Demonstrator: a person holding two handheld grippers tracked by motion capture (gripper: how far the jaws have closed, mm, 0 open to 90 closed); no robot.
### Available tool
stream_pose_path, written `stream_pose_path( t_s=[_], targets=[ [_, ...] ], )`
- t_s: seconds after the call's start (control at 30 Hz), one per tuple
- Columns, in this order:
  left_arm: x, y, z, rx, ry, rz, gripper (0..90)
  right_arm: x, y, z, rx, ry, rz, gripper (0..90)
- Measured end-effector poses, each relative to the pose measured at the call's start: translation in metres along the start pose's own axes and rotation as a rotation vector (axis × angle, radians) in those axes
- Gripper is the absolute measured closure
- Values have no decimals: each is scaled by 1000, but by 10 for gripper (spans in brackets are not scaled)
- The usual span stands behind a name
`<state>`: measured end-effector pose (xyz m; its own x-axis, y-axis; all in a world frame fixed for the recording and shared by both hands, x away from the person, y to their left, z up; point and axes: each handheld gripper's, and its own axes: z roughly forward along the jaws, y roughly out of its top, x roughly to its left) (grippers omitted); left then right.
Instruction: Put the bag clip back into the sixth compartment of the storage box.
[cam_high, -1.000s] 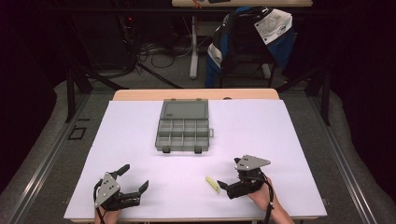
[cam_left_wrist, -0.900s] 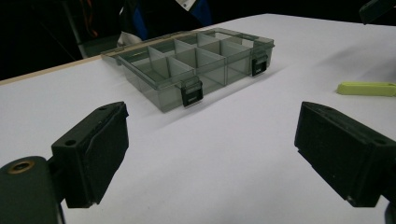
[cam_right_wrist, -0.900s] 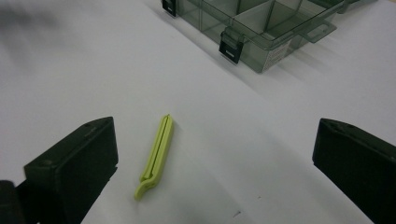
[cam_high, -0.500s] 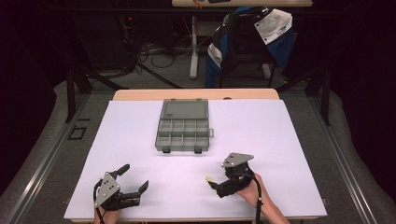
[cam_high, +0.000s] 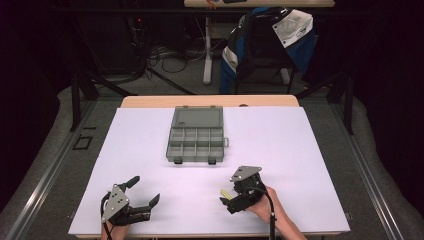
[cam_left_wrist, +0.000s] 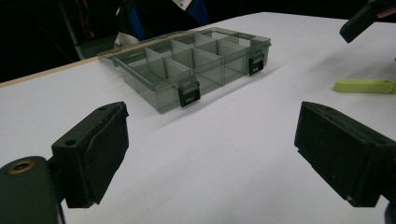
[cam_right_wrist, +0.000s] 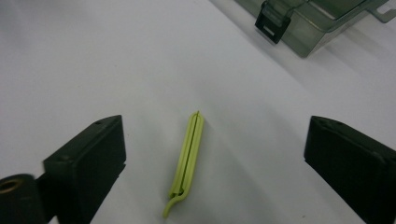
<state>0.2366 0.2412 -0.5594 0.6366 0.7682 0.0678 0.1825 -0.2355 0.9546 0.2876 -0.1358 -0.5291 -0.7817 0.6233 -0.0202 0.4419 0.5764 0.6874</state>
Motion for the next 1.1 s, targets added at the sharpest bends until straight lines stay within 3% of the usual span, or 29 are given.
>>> stream_pose_path(
  t_s=[0.03,0.13,0.17,0.27,0.3,0.4,0.43,0.77,0.97,1.1],
  targets=[
    [0,0,0,2,-10,-1,100,2,0,1,14,-3,3,160],
    [-1,0,1,11,-17,6,100,3,0,4,29,3,5,194],
    [-1,0,1,11,-19,5,100,5,0,6,39,7,4,274],
    [-1,0,1,11,-18,6,100,7,-1,8,53,13,1,340],
    [-1,1,1,11,-15,7,100,9,-3,10,65,7,1,414],
    [-1,1,1,9,-15,7,100,11,-4,12,74,9,4,455],
    [-1,1,1,8,-16,6,100,12,-5,13,81,1,16,525],
    [-1,1,1,15,-14,-4,101,15,-6,18,101,3,16,715],
    [-1,1,0,14,-10,-10,101,16,-7,19,100,4,27,793],
    [-1,1,1,21,-3,-10,101,16,-8,19,97,9,34,799]
  ],
)
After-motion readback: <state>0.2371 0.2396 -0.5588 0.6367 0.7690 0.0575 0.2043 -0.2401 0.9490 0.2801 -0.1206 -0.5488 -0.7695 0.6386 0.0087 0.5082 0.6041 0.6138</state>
